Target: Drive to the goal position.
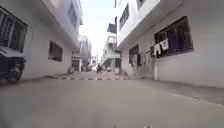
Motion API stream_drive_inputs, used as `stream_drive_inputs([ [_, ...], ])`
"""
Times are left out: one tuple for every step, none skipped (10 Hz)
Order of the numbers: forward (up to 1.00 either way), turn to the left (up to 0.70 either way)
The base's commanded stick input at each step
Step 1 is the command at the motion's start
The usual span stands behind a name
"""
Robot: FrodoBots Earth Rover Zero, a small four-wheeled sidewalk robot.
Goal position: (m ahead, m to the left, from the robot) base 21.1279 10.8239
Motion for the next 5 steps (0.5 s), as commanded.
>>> stream_drive_inputs([
  [1.00,0.01],
  [1.00,0.32],
  [1.00,0.38],
  [1.00,0.02],
  [1.00,0.00],
])
